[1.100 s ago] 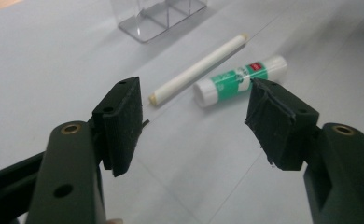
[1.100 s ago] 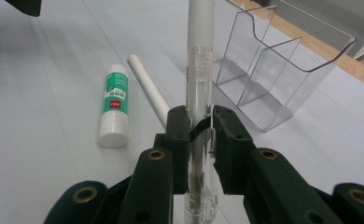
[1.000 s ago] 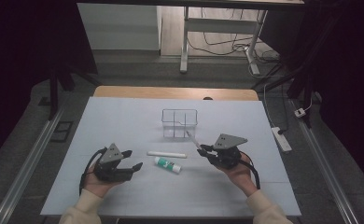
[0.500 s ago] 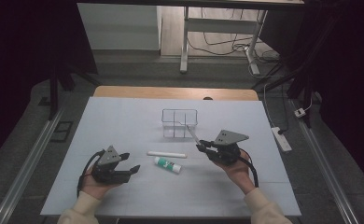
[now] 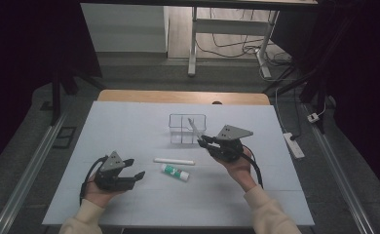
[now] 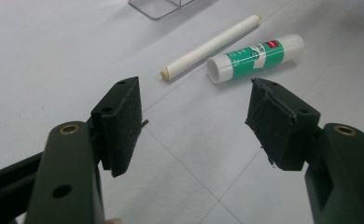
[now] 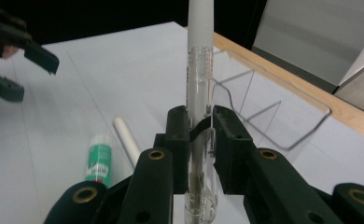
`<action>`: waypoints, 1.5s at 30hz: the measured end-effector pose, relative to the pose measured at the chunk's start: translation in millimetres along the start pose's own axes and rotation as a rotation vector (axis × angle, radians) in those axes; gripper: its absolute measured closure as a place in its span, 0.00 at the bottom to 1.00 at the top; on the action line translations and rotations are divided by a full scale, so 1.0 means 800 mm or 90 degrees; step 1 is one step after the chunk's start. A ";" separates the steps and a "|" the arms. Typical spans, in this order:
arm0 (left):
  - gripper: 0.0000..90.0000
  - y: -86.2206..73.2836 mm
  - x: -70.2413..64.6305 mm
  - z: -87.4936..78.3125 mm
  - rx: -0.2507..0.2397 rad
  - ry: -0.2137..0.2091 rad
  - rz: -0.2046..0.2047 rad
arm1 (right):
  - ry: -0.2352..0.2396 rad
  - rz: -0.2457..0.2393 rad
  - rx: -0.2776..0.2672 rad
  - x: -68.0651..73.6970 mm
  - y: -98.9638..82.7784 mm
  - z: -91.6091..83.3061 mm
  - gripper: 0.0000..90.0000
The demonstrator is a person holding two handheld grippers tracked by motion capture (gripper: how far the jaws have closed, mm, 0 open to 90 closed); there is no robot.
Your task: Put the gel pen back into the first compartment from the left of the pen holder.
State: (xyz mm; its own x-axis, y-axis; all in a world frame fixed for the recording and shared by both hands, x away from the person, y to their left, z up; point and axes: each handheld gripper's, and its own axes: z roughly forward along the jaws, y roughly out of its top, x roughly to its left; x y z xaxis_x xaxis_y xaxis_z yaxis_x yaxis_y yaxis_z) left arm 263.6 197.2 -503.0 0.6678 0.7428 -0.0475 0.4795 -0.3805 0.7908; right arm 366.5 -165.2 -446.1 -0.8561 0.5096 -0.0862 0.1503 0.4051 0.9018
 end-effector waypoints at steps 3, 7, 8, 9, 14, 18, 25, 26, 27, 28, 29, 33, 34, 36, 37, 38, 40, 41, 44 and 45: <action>0.39 0.000 0.000 0.000 0.001 0.001 0.001 | 0.002 0.000 -0.007 0.000 0.009 0.006 0.85; 0.39 0.000 0.000 0.001 0.003 0.002 0.001 | 0.003 -0.003 -0.014 0.000 0.018 0.015 0.85; 0.39 0.000 0.000 0.001 0.003 0.002 0.000 | 0.002 -0.002 -0.016 0.000 0.021 0.017 0.85; 0.39 0.000 0.000 0.000 0.003 0.002 -0.001 | 0.001 0.000 -0.018 -0.001 0.023 0.019 0.85; 0.39 0.000 0.000 0.000 0.003 0.003 0.000 | -0.002 0.011 -0.031 -0.005 0.032 0.026 0.85; 0.39 0.000 0.000 0.001 0.002 0.002 0.000 | -0.008 0.014 -0.027 -0.009 0.037 0.030 0.85; 0.39 -0.001 0.001 0.001 0.003 0.002 -0.002 | -0.015 0.024 -0.030 -0.016 0.038 0.036 0.85; 0.39 -0.001 0.001 0.001 0.003 0.002 -0.002 | -0.015 0.026 -0.033 -0.017 0.037 0.037 0.85; 0.39 0.000 0.001 0.001 0.003 0.002 -0.002 | -0.018 0.027 -0.031 -0.018 0.038 0.038 0.85; 0.39 0.000 0.001 0.001 0.003 0.002 -0.002 | -0.019 0.029 -0.034 -0.019 0.039 0.041 0.85; 0.39 0.000 0.001 0.001 0.003 0.002 -0.002 | -0.020 0.031 -0.032 -0.019 0.039 0.042 0.85; 0.39 0.000 0.002 0.001 0.003 0.001 -0.003 | -0.021 0.033 -0.038 -0.021 0.044 0.046 0.85; 0.39 0.000 0.002 0.001 0.002 0.001 -0.003 | -0.022 0.035 -0.038 -0.021 0.045 0.047 0.85; 0.39 0.000 0.002 0.001 0.003 0.001 -0.003 | -0.021 0.036 -0.043 -0.022 0.048 0.049 0.85; 0.39 -0.001 0.002 0.001 0.003 0.001 -0.003 | -0.023 0.035 -0.043 -0.022 0.049 0.049 0.85; 0.39 -0.001 0.002 0.001 0.002 0.001 -0.004 | -0.024 0.035 -0.044 -0.022 0.050 0.050 0.85; 0.39 -0.001 0.002 0.001 0.002 0.001 -0.004 | -0.024 0.035 -0.048 -0.022 0.053 0.052 0.85; 0.39 -0.001 0.002 0.001 0.002 0.001 -0.004 | -0.025 0.035 -0.049 -0.022 0.055 0.053 0.85; 0.39 -0.001 0.002 0.001 0.003 0.000 -0.003 | -0.024 0.036 -0.053 -0.021 0.059 0.057 0.85; 0.39 -0.001 0.002 0.001 0.003 0.000 -0.003 | -0.024 0.035 -0.052 -0.021 0.060 0.058 0.85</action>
State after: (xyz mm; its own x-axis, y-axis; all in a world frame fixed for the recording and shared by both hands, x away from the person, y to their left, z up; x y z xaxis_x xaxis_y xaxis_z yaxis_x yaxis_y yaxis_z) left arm 264.9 198.2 -504.0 0.6655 0.7447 -0.0510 0.4852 -0.3797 0.7876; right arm 410.9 -118.9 -421.2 -0.8283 0.5581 -0.0498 0.1550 0.3136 0.9368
